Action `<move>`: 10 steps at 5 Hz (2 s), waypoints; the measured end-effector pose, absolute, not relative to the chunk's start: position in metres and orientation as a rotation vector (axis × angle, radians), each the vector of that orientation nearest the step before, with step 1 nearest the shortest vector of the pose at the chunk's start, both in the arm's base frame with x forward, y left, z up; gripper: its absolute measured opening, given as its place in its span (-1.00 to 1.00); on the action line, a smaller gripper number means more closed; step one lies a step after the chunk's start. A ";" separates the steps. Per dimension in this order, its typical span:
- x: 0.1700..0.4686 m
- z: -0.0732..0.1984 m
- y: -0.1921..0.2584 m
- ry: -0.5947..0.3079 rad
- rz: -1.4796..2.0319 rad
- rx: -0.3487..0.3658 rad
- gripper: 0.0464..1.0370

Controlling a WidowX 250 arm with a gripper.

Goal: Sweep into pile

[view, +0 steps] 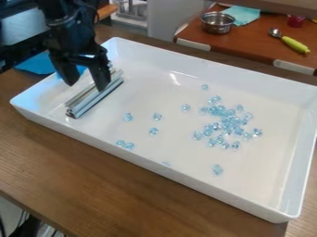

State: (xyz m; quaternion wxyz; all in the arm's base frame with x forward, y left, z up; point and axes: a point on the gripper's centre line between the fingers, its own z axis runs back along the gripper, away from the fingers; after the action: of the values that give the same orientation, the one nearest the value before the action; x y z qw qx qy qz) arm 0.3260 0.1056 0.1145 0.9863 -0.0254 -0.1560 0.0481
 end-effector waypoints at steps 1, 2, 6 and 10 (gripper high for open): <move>0.330 0.114 0.110 -0.336 0.091 -0.018 0.93; 0.329 0.105 0.108 -0.312 0.085 -0.008 0.93; 0.309 0.082 0.096 -0.251 0.015 0.011 -0.31; 0.300 0.078 0.012 -0.300 -0.105 0.045 -0.33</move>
State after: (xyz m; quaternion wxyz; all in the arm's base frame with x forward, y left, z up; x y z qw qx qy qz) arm 0.3003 0.0119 0.0777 0.9871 0.0224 -0.1493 -0.0525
